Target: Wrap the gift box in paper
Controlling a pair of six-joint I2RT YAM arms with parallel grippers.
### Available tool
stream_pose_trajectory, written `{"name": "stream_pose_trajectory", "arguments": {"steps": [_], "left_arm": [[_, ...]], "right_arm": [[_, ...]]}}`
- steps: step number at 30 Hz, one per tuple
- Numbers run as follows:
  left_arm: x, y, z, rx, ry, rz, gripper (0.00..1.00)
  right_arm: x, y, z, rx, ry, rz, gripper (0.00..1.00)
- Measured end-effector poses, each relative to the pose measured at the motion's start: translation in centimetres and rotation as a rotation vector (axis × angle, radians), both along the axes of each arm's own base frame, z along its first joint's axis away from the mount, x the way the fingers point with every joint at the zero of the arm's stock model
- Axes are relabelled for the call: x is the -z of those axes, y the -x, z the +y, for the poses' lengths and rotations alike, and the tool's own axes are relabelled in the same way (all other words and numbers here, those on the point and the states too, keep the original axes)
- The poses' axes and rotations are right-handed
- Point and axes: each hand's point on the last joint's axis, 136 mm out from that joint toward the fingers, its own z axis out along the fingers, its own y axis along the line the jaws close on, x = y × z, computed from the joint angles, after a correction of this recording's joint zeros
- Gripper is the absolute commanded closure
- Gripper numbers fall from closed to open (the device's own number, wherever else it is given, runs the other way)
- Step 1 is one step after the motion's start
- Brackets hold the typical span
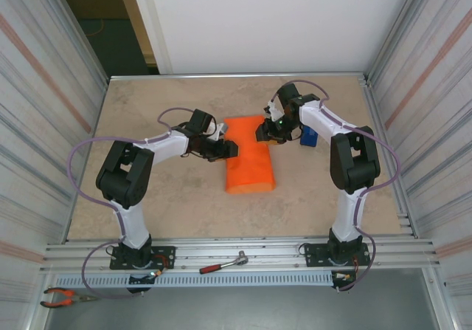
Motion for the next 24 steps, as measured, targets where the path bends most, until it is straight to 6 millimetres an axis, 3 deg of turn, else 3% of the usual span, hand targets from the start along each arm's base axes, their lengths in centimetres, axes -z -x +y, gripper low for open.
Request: {"name": "stream_pose_trajectory", "arguments": {"steps": [24], "left_arm": [[-0.01, 0.03, 0.02, 0.000, 0.002, -0.004, 0.42]], "right_arm": [[-0.27, 0.02, 0.21, 0.012, -0.018, 0.000, 0.43]]}}
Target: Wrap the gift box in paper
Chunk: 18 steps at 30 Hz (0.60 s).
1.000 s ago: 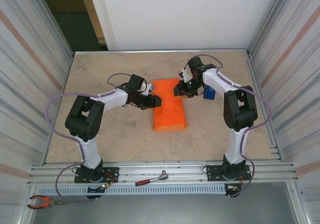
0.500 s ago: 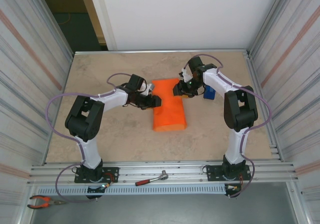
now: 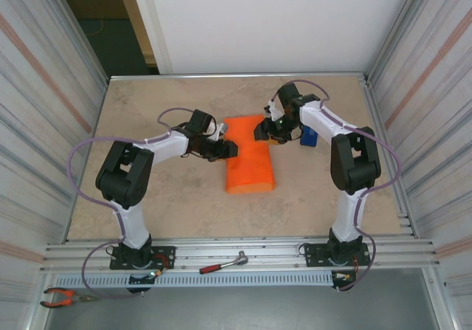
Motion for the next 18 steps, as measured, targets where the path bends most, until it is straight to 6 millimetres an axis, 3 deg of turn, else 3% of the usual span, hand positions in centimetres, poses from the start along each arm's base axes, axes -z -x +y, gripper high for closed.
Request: {"name": "stream_pose_trajectory", "arguments": {"steps": [10, 18], "left_arm": [[0.00, 0.00, 0.00, 0.000, 0.000, 0.000, 0.43], [0.00, 0.00, 0.00, 0.000, 0.000, 0.000, 0.44]], "right_arm": [[-0.30, 0.12, 0.38, -0.005, -0.009, -0.014, 0.34], [-0.27, 0.13, 0.43, -0.005, -0.005, -0.015, 0.37]]}}
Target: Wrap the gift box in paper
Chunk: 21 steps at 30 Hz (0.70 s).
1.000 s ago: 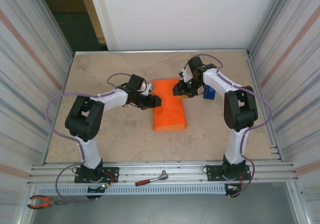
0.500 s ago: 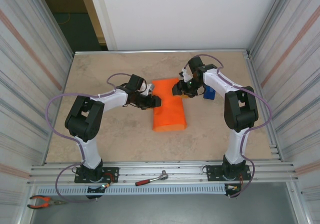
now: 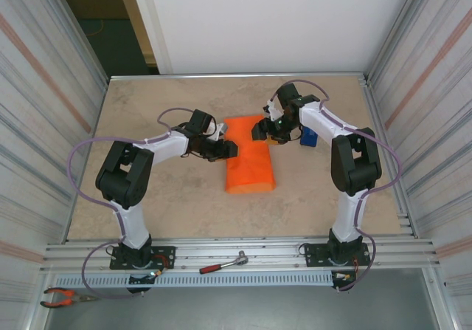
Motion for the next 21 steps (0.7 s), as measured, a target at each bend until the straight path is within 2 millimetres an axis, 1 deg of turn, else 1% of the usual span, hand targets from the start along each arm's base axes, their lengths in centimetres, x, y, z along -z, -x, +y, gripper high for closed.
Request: {"name": "stream_pose_trajectory", "arguments": {"steps": [3, 5, 6, 8, 9, 11, 16, 21], "left_arm": [[0.00, 0.00, 0.00, 0.000, 0.000, 0.000, 0.44], [0.00, 0.00, 0.00, 0.000, 0.000, 0.000, 0.44], [0.00, 0.00, 0.00, 0.000, 0.000, 0.000, 0.45], [-0.02, 0.00, -0.01, 0.000, 0.001, 0.000, 0.44], [-0.02, 0.00, -0.01, 0.000, 0.001, 0.000, 0.45], [-0.02, 0.00, -0.01, 0.000, 0.001, 0.000, 0.45], [0.00, 0.01, 0.00, 0.000, 0.001, 0.000, 0.45], [0.00, 0.00, -0.01, 0.000, 0.002, -0.001, 0.45]], "right_arm": [[0.09, -0.03, -0.10, 0.003, 0.010, -0.002, 0.42], [0.16, -0.05, -0.21, 0.007, 0.020, -0.002, 0.43], [0.17, -0.07, -0.25, 0.009, 0.022, -0.002, 0.46], [0.29, -0.09, -0.38, 0.015, 0.034, -0.002, 0.49], [0.33, -0.12, -0.44, 0.019, 0.038, -0.001, 0.54], [0.47, -0.16, -0.67, 0.027, 0.051, 0.000, 0.58], [0.61, -0.25, -0.91, 0.033, 0.069, -0.002, 0.60], [0.54, -0.25, -0.78, 0.030, 0.079, 0.000, 0.55]]}}
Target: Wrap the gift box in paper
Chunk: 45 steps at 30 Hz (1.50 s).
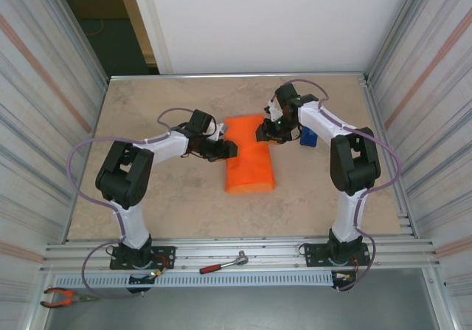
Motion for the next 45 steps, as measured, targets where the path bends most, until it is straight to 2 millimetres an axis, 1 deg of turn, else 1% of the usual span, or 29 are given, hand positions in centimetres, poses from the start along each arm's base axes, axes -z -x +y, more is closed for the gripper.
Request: {"name": "stream_pose_trajectory", "arguments": {"steps": [8, 18, 31, 45], "left_arm": [[0.00, 0.00, 0.00, 0.000, 0.000, 0.000, 0.45], [-0.01, 0.04, -0.05, -0.001, 0.003, -0.004, 0.45], [-0.02, 0.03, -0.05, -0.001, 0.005, -0.006, 0.45], [-0.02, 0.03, -0.05, -0.001, 0.005, -0.006, 0.46]], "right_arm": [[-0.07, -0.01, 0.06, -0.004, 0.032, -0.006, 0.53], [-0.15, 0.09, 0.27, -0.012, 0.046, -0.012, 0.52], [-0.24, 0.06, 0.37, -0.015, 0.062, -0.017, 0.46], [-0.22, 0.07, 0.51, -0.019, 0.069, -0.013, 0.44]]}}
